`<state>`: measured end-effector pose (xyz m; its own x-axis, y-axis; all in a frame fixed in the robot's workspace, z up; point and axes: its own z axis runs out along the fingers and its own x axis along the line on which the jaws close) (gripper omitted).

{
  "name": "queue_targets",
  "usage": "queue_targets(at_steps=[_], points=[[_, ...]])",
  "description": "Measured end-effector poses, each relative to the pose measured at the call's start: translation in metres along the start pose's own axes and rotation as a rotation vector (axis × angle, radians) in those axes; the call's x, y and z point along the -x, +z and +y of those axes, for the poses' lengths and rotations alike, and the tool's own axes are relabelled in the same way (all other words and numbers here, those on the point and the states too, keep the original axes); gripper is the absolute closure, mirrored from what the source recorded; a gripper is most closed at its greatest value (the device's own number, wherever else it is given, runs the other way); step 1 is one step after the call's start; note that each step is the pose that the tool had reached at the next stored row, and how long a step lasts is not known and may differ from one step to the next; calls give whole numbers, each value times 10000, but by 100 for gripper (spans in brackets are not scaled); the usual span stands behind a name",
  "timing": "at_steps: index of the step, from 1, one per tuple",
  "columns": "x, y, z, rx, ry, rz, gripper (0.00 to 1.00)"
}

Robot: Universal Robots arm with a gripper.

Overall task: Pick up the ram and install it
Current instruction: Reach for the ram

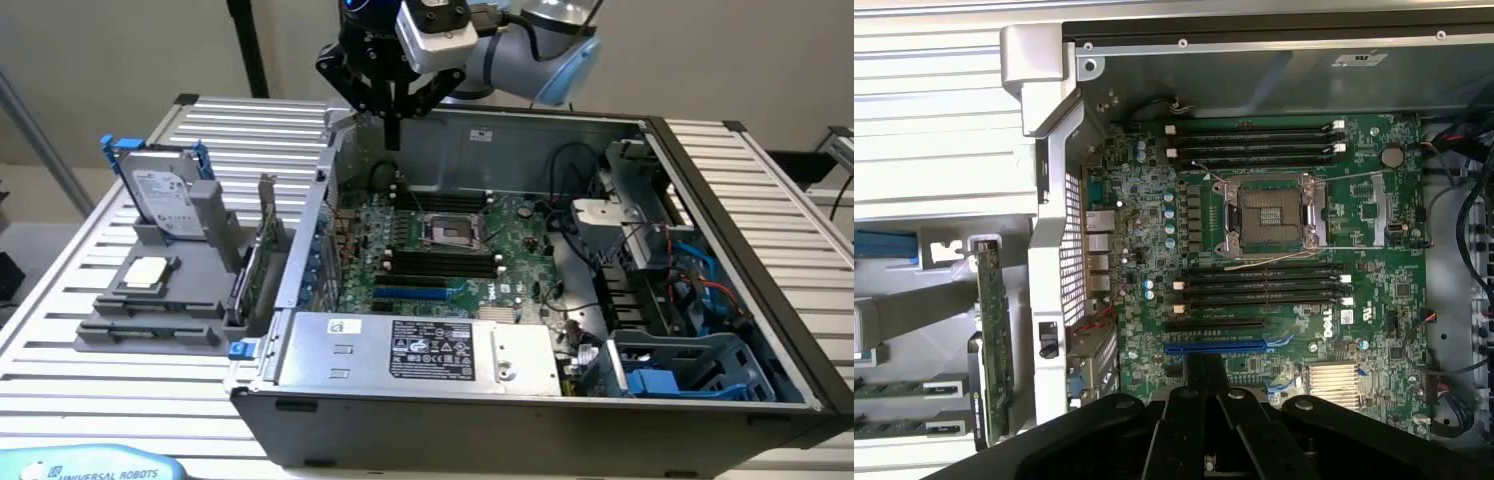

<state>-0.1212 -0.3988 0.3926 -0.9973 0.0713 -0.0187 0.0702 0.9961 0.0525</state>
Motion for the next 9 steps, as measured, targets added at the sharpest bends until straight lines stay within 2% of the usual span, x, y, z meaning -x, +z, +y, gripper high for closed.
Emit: queue_targets(at_steps=[6, 9], points=[[-15, -1, -6, -1, -1, 2, 89], [-92, -3, -18, -1, 0, 19, 89]])
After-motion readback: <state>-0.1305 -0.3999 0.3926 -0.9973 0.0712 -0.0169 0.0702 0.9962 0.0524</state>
